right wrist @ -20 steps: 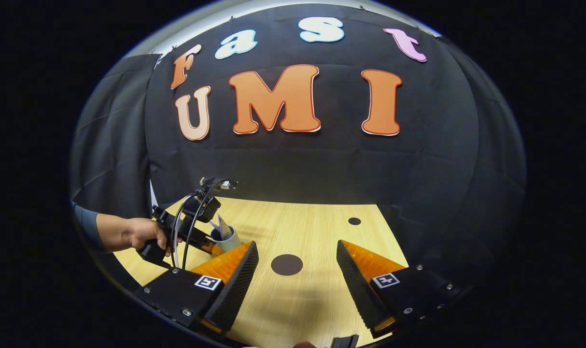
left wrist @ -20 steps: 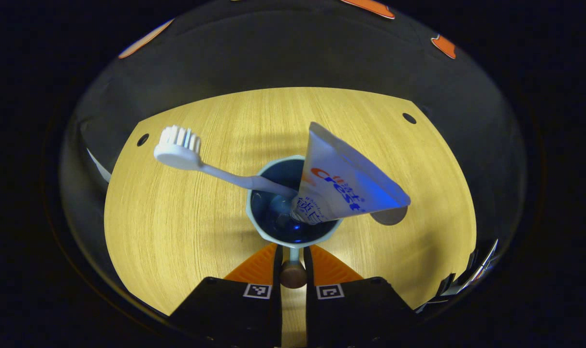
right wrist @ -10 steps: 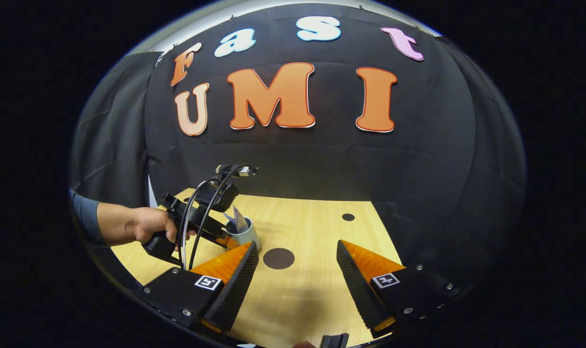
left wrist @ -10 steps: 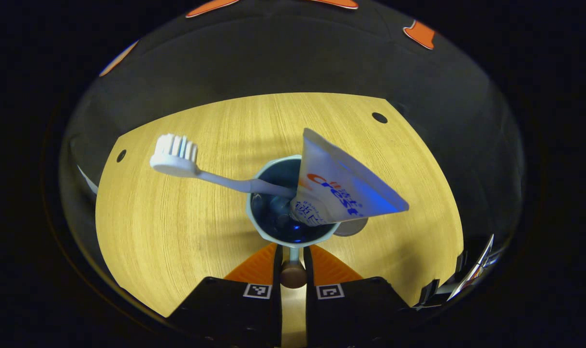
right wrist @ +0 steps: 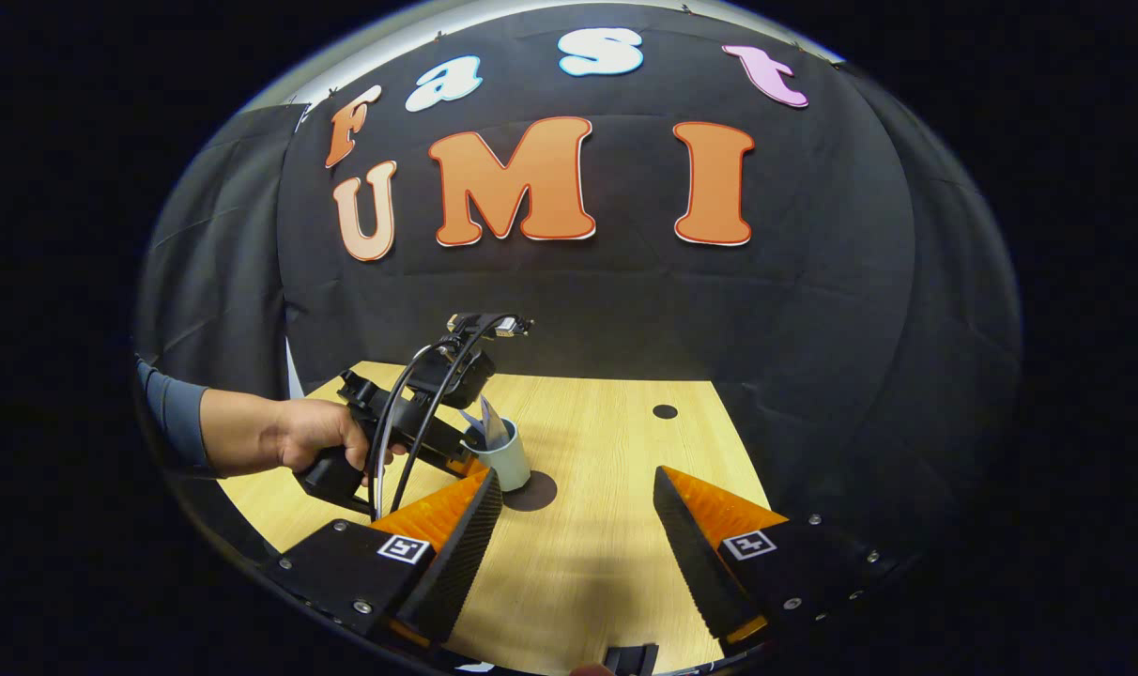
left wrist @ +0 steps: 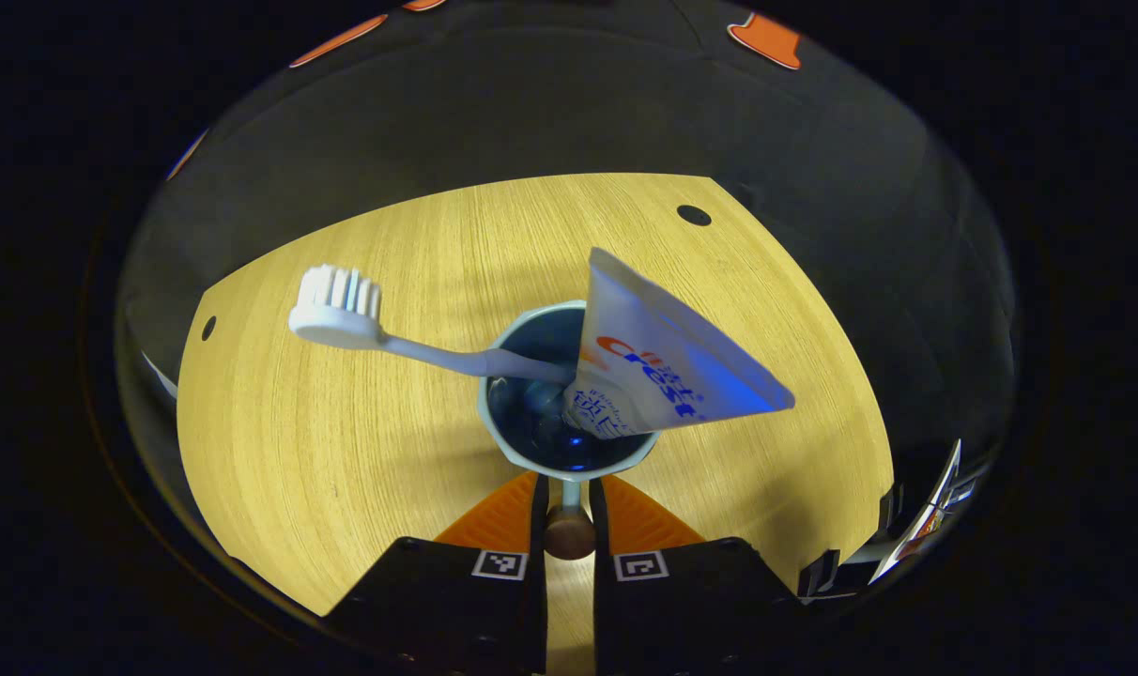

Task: Put the toothbrush and toothpaste on the desktop into the cup, then pick up the cup and place it on the coaster on the desktop.

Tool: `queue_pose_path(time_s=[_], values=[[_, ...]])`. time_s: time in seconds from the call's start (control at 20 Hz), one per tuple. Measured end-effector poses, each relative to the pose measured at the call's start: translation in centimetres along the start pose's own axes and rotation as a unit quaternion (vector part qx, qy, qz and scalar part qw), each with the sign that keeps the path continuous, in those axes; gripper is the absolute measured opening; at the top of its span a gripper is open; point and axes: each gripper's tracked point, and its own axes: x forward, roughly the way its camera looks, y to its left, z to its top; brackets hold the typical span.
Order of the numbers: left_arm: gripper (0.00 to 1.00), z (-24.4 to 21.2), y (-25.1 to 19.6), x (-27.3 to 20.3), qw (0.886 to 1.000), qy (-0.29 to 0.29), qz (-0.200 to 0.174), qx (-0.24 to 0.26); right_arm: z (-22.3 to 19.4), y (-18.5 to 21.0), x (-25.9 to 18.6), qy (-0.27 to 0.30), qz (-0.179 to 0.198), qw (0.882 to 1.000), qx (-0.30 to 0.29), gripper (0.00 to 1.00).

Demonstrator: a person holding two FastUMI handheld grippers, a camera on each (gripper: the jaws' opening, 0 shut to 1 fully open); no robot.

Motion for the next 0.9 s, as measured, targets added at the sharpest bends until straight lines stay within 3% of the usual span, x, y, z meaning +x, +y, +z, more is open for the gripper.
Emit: queue_pose_path(time_s=[0.65,0.85,0.9], values=[[0.19,0.4,0.4,-0.7,1.000,0.020,0.010,0.005,-2.3,-3.4,-0.2,0.017,-0.015,0.999,0.027,0.97],[0.24,1.3,0.9,-1.5,1.000,0.012,0.009,0.007,-2.6,-3.4,-0.3,0.020,-0.010,0.999,0.028,0.98],[0.30,1.5,1.2,-1.8,1.000,0.006,0.009,0.011,-2.6,-3.2,-0.2,0.020,-0.007,0.999,0.027,0.97]])
